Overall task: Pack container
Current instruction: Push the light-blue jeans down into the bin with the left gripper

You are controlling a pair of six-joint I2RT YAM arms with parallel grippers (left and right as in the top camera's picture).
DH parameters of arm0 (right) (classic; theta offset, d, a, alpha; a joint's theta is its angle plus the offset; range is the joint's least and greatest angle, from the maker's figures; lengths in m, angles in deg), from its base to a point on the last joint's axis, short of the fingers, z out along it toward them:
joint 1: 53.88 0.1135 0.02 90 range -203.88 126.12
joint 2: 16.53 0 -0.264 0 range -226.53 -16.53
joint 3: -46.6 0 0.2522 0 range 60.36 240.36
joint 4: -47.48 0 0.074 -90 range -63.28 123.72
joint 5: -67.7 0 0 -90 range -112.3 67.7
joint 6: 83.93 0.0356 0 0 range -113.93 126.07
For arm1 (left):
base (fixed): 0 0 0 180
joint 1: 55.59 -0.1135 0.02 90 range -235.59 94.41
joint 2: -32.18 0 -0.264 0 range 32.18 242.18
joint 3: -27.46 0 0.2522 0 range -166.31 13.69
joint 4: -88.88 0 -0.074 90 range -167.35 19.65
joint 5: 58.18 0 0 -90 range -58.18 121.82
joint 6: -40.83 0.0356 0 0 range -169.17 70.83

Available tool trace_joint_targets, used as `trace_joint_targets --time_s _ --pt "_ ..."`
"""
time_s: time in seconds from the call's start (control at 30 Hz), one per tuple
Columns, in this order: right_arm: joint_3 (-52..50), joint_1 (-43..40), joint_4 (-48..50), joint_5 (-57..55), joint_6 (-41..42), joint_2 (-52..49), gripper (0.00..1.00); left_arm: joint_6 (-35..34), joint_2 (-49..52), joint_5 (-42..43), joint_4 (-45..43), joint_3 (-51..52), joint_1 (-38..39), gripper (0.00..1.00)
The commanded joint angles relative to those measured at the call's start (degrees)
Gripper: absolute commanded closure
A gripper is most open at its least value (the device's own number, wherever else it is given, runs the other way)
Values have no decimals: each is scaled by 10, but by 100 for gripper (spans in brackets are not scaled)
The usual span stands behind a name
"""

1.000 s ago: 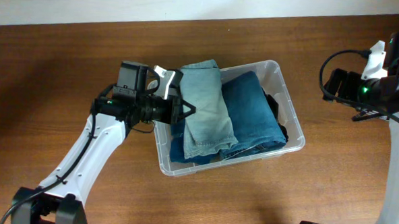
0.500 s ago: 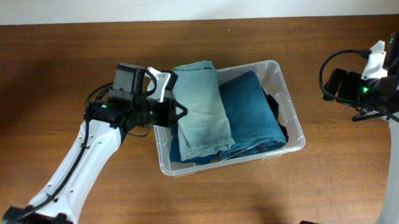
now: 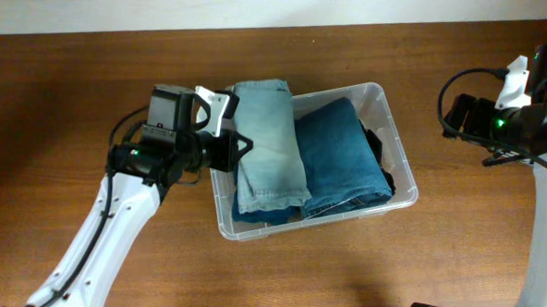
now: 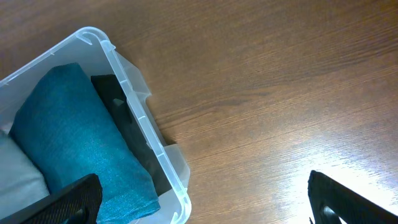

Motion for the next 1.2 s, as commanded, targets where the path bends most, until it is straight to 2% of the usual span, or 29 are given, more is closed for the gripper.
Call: trace_joint_targets --time_s 0.0,0.07,0.17,0.33,0.6,0.97,1.17 --pt "0 -3 2 -6 3 -4 2 -5 -63 73 -38 -56 6 100" --pt "0 -3 2 -6 3 -4 2 -17 -85 100 -70 -63 12 100" --pt "0 -3 2 -6 3 -4 1 -70 -112 107 -118 -64 22 100" --pt "0 -3 2 -5 3 -4 1 -113 -122 107 -176 -64 59 100" --pt "0 -3 1 -5 3 -4 1 -139 -74 50 -187 -63 122 100" --pt "0 -3 1 -5 3 -4 1 -138 44 15 -139 -46 134 100" --pt "0 -3 2 -5 3 -4 2 -138 56 -120 -21 -46 134 100"
